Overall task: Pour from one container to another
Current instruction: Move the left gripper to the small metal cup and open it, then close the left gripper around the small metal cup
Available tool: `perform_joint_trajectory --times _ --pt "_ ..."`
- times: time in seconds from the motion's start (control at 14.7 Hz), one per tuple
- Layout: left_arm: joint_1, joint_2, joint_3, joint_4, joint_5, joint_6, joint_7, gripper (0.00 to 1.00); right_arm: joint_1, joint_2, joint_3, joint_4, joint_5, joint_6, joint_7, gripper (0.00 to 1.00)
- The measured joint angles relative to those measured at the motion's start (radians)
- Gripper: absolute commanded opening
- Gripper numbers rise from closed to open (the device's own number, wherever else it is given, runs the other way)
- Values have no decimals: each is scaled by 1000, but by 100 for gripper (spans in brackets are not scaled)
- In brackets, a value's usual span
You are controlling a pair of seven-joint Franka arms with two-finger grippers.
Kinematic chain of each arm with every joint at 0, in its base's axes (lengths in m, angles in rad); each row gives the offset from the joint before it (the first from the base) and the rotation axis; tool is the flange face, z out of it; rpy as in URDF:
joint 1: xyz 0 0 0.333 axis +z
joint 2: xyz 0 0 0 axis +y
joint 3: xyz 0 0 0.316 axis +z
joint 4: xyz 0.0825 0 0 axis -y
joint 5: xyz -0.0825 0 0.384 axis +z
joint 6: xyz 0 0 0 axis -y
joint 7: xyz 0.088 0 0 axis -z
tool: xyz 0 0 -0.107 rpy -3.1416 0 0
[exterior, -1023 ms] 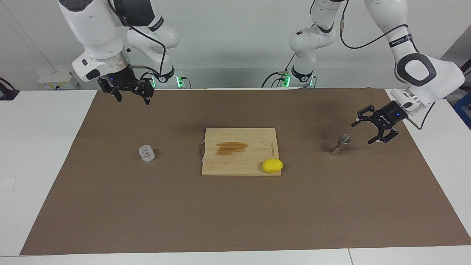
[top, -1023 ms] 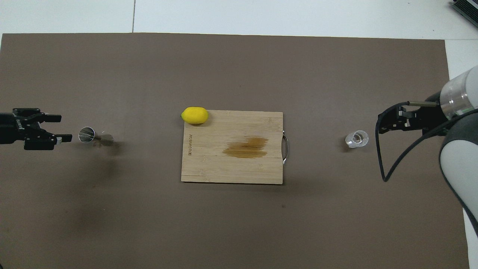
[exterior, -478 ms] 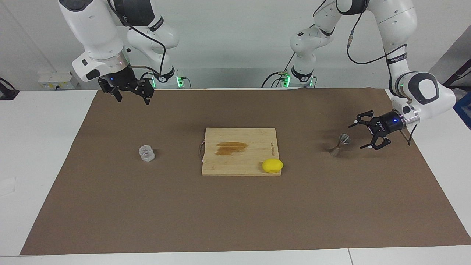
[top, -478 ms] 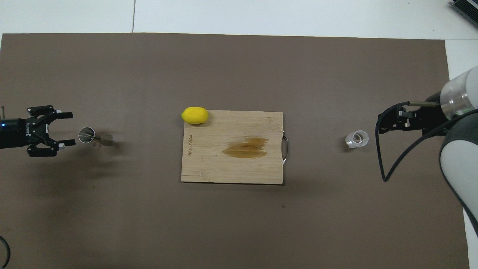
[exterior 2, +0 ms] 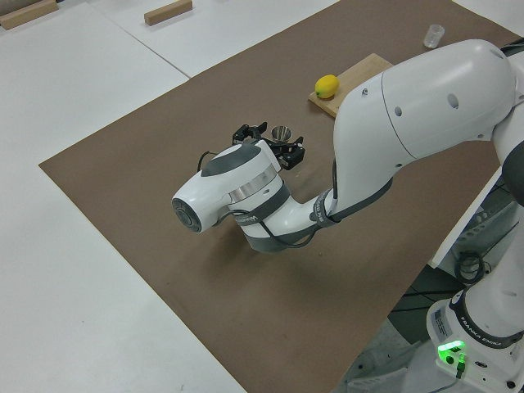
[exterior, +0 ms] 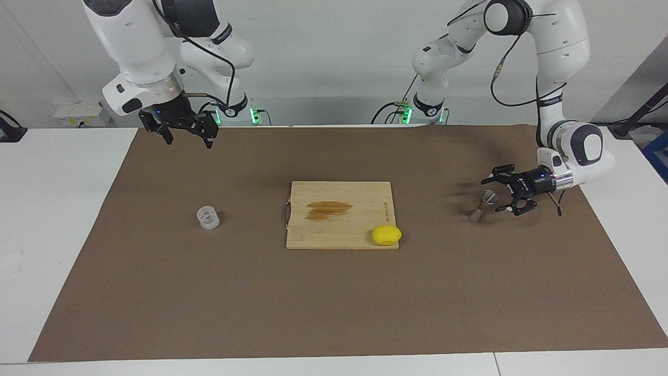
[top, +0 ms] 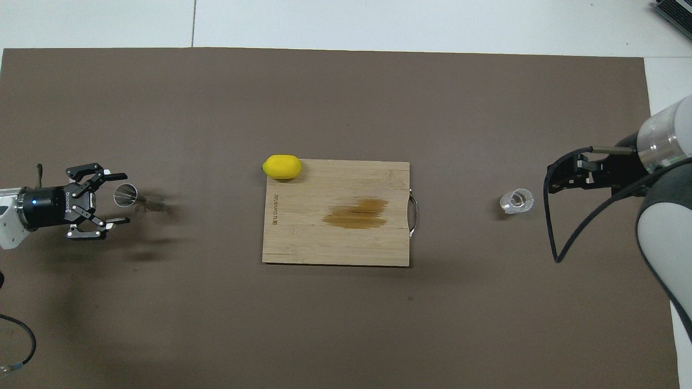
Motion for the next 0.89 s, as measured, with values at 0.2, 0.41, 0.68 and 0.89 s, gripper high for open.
perform_joint_trajectory --times 0.2,0.41,0.68,0.89 --pt "6 26 0 0 -4 -59 35 100 0 0 0 0 0 0 0 100" --pt "23 44 1 0 -11 -83 51 100 0 0 0 0 0 0 0 100" --pt "33 48 0 0 -11 -89 56 100 0 0 0 0 0 0 0 100" --pt "33 50 -1 -7 -12 -89 56 100 0 0 0 0 0 0 0 100"
